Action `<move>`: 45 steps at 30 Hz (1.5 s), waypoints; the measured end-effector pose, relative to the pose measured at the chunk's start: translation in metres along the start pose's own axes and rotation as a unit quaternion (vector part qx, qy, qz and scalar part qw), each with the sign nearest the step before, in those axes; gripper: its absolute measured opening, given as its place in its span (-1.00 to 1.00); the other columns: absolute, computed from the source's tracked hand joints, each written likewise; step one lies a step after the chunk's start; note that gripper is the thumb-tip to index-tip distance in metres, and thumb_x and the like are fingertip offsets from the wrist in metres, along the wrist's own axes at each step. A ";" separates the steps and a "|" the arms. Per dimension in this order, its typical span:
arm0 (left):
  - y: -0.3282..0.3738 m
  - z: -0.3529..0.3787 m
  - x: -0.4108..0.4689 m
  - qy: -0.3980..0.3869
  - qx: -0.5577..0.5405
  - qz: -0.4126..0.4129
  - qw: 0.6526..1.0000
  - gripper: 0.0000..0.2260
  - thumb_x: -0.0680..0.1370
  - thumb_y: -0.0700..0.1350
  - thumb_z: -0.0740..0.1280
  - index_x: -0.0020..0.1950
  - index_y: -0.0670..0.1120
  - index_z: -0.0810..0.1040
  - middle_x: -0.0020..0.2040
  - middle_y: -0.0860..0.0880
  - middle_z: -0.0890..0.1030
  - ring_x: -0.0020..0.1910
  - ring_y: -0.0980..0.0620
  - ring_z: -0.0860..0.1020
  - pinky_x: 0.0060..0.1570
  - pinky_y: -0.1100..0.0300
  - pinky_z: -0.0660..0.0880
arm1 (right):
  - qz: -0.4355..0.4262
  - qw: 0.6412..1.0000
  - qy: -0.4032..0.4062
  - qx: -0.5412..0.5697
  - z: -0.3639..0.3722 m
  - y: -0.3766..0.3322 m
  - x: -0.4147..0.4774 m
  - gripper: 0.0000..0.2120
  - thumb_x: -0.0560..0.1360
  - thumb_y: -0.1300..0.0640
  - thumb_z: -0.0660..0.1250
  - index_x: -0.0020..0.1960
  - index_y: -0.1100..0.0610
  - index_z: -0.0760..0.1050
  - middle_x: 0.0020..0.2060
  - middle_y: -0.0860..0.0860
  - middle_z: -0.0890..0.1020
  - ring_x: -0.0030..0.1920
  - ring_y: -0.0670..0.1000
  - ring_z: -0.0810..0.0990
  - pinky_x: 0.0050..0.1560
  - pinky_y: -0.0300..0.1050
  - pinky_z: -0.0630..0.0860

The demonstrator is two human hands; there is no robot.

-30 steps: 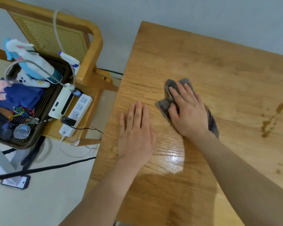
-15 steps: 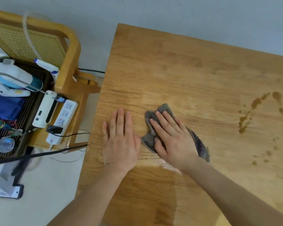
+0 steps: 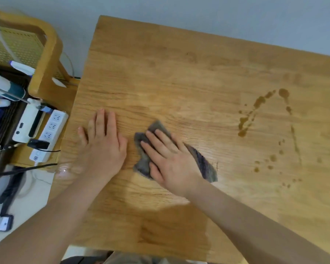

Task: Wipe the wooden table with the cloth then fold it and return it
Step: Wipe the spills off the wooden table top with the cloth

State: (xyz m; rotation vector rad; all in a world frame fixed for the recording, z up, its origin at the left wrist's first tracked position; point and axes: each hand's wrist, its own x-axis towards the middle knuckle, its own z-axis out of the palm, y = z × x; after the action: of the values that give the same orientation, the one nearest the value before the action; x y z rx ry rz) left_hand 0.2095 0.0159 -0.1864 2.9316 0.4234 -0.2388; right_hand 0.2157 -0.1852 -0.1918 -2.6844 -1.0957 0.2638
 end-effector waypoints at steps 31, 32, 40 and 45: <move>0.075 0.005 0.062 0.053 0.009 -0.025 0.998 -0.50 0.58 0.02 -0.02 0.53 0.02 0.14 0.55 -0.05 0.17 0.52 -0.05 0.08 0.45 -0.17 0.02 | 0.125 0.990 0.062 -0.009 -0.047 0.134 0.144 -0.48 0.59 -0.03 0.02 0.50 0.09 0.30 0.53 0.04 0.24 0.54 0.05 0.15 0.51 0.11 0.10; 0.074 0.006 0.063 0.051 0.010 -0.025 0.998 -0.50 0.57 0.03 -0.03 0.53 0.01 0.15 0.54 -0.05 0.17 0.52 -0.05 0.09 0.45 -0.17 0.03 | 0.150 0.987 0.060 -0.013 -0.050 0.140 0.162 -0.48 0.60 -0.04 0.01 0.52 0.07 0.26 0.55 0.02 0.20 0.55 0.04 0.11 0.52 0.09 0.05; 0.075 0.005 0.060 0.030 0.026 -0.027 0.999 -0.46 0.53 0.05 -0.05 0.52 -0.02 0.19 0.53 -0.09 0.20 0.50 -0.10 0.10 0.42 -0.23 0.06 | 0.251 0.963 0.101 0.002 -0.044 0.119 0.191 -0.47 0.60 -0.04 0.00 0.54 0.05 0.21 0.56 0.04 0.16 0.56 0.06 0.07 0.52 0.13 0.00; 0.072 0.005 0.062 0.014 0.028 -0.005 0.999 -0.45 0.53 0.03 0.06 0.52 -0.07 0.19 0.53 -0.13 0.17 0.50 -0.14 0.09 0.41 -0.27 0.04 | 0.029 0.999 0.032 0.011 -0.036 0.089 0.113 -0.51 0.56 -0.06 0.10 0.45 0.03 0.39 0.49 0.02 0.33 0.51 0.05 0.23 0.49 0.11 0.12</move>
State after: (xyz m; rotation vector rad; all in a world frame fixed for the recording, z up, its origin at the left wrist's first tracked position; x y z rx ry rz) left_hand 0.2888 -0.0370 -0.1917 2.9914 0.4413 -0.2130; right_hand 0.3631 -0.1728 -0.1910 -2.6873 -0.9932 0.1983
